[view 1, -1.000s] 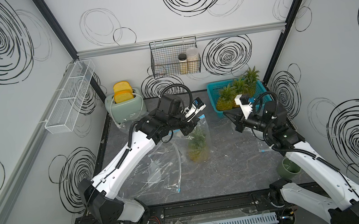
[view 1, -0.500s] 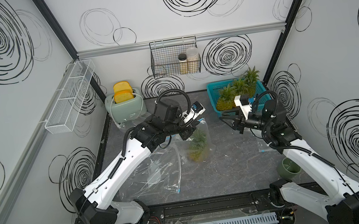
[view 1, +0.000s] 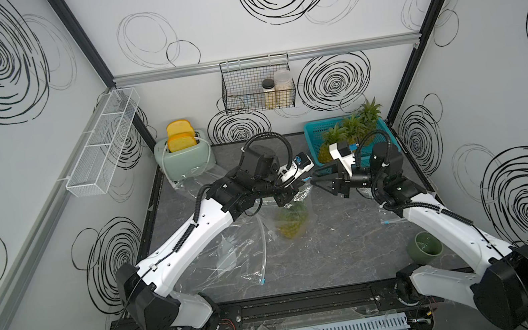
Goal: Open the zip-top bag and take out the pineapple
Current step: Unzip the zipper on the zipper food storage bag.
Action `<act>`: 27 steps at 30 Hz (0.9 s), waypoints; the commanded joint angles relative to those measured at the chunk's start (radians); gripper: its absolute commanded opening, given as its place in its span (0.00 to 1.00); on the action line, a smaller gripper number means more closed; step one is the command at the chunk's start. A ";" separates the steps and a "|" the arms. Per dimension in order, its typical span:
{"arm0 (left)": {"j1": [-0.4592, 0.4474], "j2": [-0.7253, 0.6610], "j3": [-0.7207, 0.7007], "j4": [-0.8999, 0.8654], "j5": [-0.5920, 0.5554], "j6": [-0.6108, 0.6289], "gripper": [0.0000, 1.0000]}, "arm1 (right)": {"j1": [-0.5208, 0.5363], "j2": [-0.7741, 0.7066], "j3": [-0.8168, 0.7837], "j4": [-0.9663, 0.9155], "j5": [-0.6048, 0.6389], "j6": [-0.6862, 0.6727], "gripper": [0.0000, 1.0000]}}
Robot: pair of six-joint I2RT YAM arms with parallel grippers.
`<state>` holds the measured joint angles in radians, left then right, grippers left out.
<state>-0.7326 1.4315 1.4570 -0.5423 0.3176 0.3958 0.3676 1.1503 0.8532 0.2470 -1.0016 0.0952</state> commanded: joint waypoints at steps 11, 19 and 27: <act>-0.007 -0.005 -0.001 0.072 0.037 -0.010 0.00 | 0.028 0.063 0.040 0.069 -0.027 0.013 0.11; -0.004 -0.005 -0.014 0.068 0.020 -0.018 0.00 | 0.033 0.029 0.026 0.124 0.102 0.103 0.00; 0.033 -0.030 -0.015 -0.007 -0.031 -0.014 0.00 | 0.032 -0.126 -0.047 0.088 0.460 0.175 0.00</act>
<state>-0.7242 1.4315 1.4521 -0.4610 0.3000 0.3832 0.4248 1.0969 0.8196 0.2844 -0.7570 0.2321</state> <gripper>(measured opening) 0.102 0.047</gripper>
